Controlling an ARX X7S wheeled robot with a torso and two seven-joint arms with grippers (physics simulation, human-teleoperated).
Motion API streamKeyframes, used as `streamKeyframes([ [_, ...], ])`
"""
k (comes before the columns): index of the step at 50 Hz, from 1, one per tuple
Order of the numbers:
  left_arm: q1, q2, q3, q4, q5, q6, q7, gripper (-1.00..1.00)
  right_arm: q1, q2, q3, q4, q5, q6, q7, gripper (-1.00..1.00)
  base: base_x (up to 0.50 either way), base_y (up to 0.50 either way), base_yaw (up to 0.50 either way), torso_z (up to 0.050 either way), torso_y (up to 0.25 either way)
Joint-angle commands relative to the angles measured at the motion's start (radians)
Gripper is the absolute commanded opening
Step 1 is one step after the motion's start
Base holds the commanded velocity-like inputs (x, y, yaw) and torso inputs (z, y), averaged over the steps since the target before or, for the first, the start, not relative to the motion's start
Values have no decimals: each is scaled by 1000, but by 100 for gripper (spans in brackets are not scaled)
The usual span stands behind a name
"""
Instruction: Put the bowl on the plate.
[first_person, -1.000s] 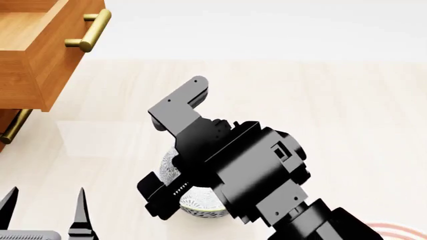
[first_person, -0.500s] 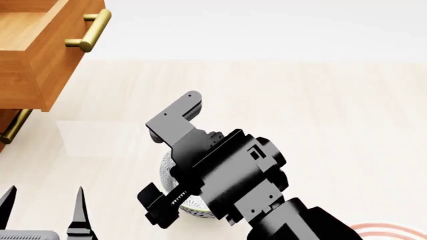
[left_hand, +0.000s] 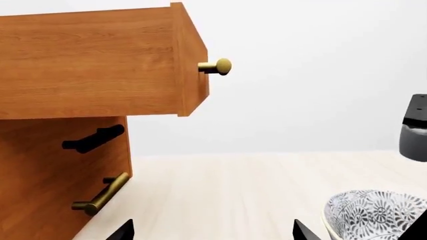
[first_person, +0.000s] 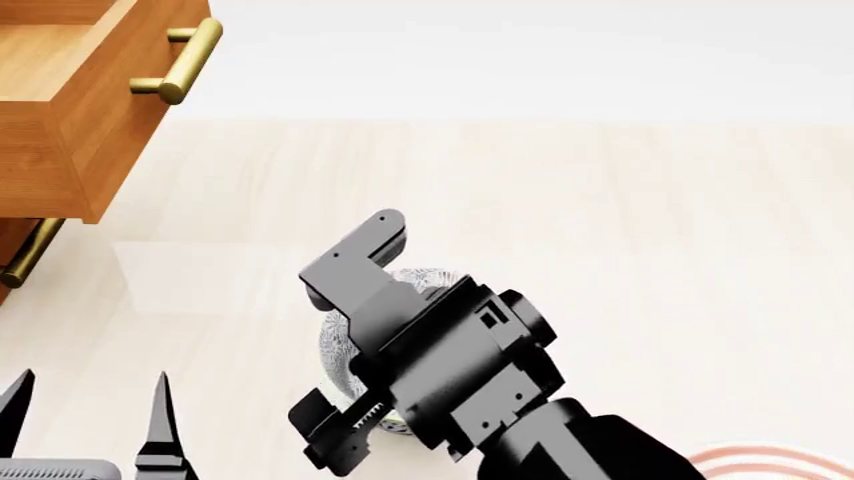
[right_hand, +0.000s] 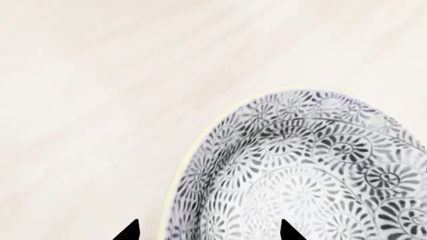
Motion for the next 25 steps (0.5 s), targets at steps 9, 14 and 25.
streamKeyframes([
  [9, 3, -6, 6, 8, -4, -3, -8, 100, 32, -10, -246, 84, 243, -99, 59, 100, 0, 0, 0, 0, 0],
  [14, 2, -8, 5, 12, -7, -6, -11, 100, 40, -10, -324, 101, 319, -127, 75, 100, 0, 0, 0, 0, 0],
  [25, 2, -10, 9, 9, -9, -3, -13, 100, 54, -10, -428, 116, 426, -168, 90, 100, 0, 0, 0, 0, 0],
])
